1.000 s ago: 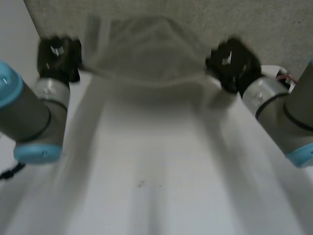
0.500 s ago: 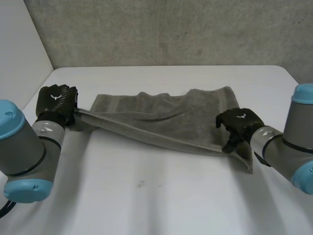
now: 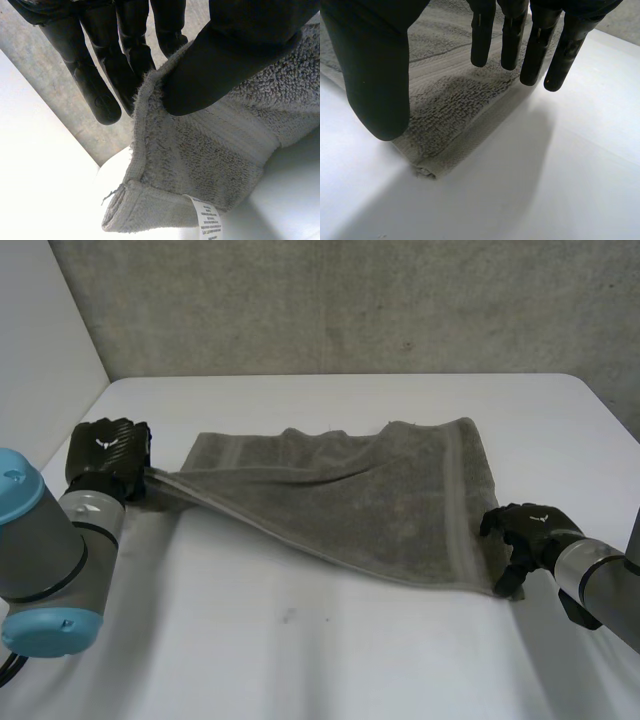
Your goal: Fold the laundry
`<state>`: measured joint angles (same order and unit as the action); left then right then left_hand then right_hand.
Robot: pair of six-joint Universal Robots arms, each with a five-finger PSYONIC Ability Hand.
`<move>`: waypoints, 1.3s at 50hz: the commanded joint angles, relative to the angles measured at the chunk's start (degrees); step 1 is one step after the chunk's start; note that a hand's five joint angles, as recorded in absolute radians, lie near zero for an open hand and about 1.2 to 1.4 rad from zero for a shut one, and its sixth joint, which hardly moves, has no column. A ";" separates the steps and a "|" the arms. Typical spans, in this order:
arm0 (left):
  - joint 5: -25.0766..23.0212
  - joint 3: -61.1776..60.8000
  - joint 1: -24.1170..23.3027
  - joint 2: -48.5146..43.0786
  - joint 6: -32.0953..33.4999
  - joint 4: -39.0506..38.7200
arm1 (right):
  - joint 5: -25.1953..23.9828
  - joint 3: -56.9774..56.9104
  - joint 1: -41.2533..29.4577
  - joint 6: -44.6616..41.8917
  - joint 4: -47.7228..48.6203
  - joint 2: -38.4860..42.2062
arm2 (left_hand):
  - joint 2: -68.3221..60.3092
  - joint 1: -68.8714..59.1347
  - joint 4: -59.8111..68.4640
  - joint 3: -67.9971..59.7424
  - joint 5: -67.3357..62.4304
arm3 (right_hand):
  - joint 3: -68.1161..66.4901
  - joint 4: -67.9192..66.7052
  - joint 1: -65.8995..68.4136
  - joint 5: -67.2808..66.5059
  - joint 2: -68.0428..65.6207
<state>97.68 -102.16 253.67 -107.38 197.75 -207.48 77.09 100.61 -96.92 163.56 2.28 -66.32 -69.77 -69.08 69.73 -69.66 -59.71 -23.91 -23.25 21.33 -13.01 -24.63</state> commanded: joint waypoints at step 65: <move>0.06 -0.14 0.60 -0.55 0.18 0.41 | -1.77 0.55 -0.12 -5.71 12.05 3.56 | -10.23 -10.92 10.27 -10.34 -10.29 | -56.09 -56.75 58.67 -56.99 -55.37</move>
<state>97.67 -102.25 254.28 -107.92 197.94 -207.41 75.90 100.93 -96.99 158.55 14.84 -62.10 -69.77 -69.08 69.73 -69.67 -59.72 -66.68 -67.99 53.15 -53.90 -66.80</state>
